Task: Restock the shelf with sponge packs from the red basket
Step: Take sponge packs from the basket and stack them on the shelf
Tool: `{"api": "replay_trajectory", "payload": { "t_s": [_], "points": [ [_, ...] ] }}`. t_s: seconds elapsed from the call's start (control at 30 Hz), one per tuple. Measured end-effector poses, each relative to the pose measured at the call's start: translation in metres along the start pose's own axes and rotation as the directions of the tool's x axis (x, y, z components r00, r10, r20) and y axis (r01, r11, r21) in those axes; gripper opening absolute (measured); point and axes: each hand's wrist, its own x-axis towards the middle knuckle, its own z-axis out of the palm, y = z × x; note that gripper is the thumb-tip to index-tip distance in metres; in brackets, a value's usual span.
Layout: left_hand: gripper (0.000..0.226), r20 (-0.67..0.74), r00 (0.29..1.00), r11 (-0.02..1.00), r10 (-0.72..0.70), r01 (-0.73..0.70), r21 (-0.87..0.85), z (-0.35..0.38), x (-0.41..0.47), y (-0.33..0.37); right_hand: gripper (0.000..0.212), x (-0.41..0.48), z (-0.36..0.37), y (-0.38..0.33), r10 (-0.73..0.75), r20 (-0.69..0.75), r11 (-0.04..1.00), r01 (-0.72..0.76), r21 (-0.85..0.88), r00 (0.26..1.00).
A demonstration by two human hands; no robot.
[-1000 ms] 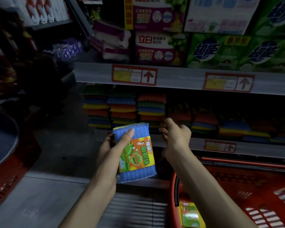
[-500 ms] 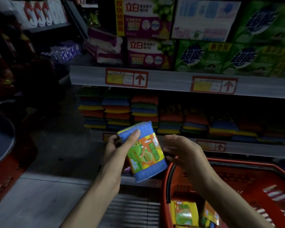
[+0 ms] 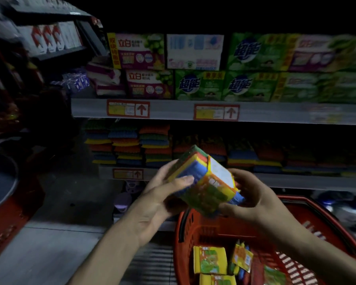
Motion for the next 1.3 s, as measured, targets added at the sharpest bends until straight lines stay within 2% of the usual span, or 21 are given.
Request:
{"api": "replay_trajectory", "payload": {
  "t_s": [0.07, 0.1, 0.17, 0.23, 0.3, 0.33, 0.4, 0.43, 0.5, 0.57, 0.63, 0.67, 0.73, 0.8, 0.83, 0.9, 0.97, 1.03, 1.3],
  "points": [
    [0.086, 0.033, 0.998, 0.998, -0.052, 0.053, -0.038, 0.013, -0.005, -0.004, 0.077, -0.005, -0.020, 0.009, -0.163, 0.019, 0.963, 0.163, -0.216, 0.987],
    [0.086, 0.030, 0.996, 0.994, -0.082, 0.084, -0.076, 0.021, -0.007, -0.004, 0.081, -0.007, -0.028, 0.013, -0.251, 0.038, 0.909, 0.250, -0.333, 0.967],
    [0.073, 0.015, 0.989, 0.984, -0.146, 0.147, -0.097, 0.037, -0.012, -0.002, 0.089, -0.007, -0.039, 0.018, -0.400, 0.130, 0.745, 0.404, -0.531, 0.907],
    [0.066, 0.028, 0.981, 0.978, -0.192, 0.194, -0.072, 0.046, -0.014, -0.001, 0.091, -0.006, -0.047, 0.022, -0.504, 0.251, 0.517, 0.522, -0.679, 0.826],
    [0.063, 0.032, 0.970, 0.969, -0.241, 0.243, -0.052, 0.049, -0.012, -0.003, 0.073, -0.002, -0.056, 0.025, -0.606, 0.353, 0.242, 0.588, -0.772, 0.713],
    [0.060, 0.024, 0.968, 0.967, -0.250, 0.251, -0.045, 0.050, -0.012, -0.005, 0.059, 0.000, -0.061, 0.025, -0.644, 0.386, 0.141, 0.598, -0.789, 0.661],
    [0.050, -0.010, 0.972, 0.971, -0.234, 0.233, -0.053, 0.049, -0.010, -0.011, 0.047, 0.003, -0.070, 0.027, -0.687, 0.388, 0.060, 0.580, -0.812, 0.615],
    [0.046, -0.008, 0.973, 0.971, -0.229, 0.228, -0.068, 0.049, -0.009, -0.013, 0.049, 0.005, -0.073, 0.028, -0.699, 0.359, 0.075, 0.563, -0.823, 0.619],
    [0.043, 0.032, 0.974, 0.971, -0.226, 0.228, -0.076, 0.051, -0.009, -0.015, 0.061, 0.005, -0.076, 0.028, -0.693, 0.262, 0.171, 0.506, -0.845, 0.672],
    [0.043, 0.034, 0.979, 0.977, -0.200, 0.202, -0.066, 0.052, -0.008, -0.018, 0.080, 0.004, -0.074, 0.026, -0.614, 0.135, 0.345, 0.419, -0.840, 0.777],
    [0.048, 0.005, 0.991, 0.990, -0.132, 0.132, -0.055, 0.052, -0.006, -0.021, 0.098, 0.002, -0.071, 0.024, -0.493, 0.016, 0.563, 0.333, -0.756, 0.870],
    [0.049, -0.027, 0.996, 0.995, -0.088, 0.087, -0.043, 0.052, -0.005, -0.022, 0.099, 0.001, -0.070, 0.025, -0.435, -0.044, 0.664, 0.288, -0.691, 0.899],
    [0.051, -0.119, 0.993, 1.000, 0.008, -0.008, 0.005, 0.053, -0.004, -0.025, 0.084, -0.003, -0.068, 0.024, -0.275, -0.171, 0.865, 0.165, -0.474, 0.946],
    [0.056, -0.179, 0.979, 0.995, 0.094, -0.085, 0.059, 0.057, -0.003, -0.028, 0.054, -0.006, -0.065, 0.021, -0.041, -0.202, 0.994, 0.021, -0.103, 0.979],
    [0.058, -0.195, 0.972, 0.990, 0.129, -0.115, 0.083, 0.059, -0.003, -0.028, 0.043, -0.007, -0.061, 0.017, 0.061, -0.163, 0.996, -0.049, 0.073, 0.985],
    [0.059, -0.221, 0.956, 0.977, 0.193, -0.166, 0.133, 0.065, -0.003, -0.031, 0.036, -0.010, -0.050, 0.012, 0.162, -0.073, 0.958, -0.139, 0.251, 0.984],
    [0.057, -0.235, 0.942, 0.965, 0.240, -0.204, 0.168, 0.070, -0.004, -0.035, 0.041, -0.015, -0.038, 0.011, 0.190, -0.027, 0.944, -0.175, 0.280, 0.981],
    [0.057, -0.238, 0.932, 0.954, 0.272, -0.228, 0.197, 0.074, -0.006, -0.039, 0.036, -0.019, -0.029, 0.011, 0.202, -0.023, 0.947, -0.190, 0.261, 0.979],
    [0.041, -0.182, 0.898, 0.833, 0.401, -0.275, 0.480, 0.085, -0.018, -0.042, 0.022, -0.032, -0.022, 0.012, 0.126, -0.183, 0.952, -0.067, 0.298, 0.975]
  ]
}}
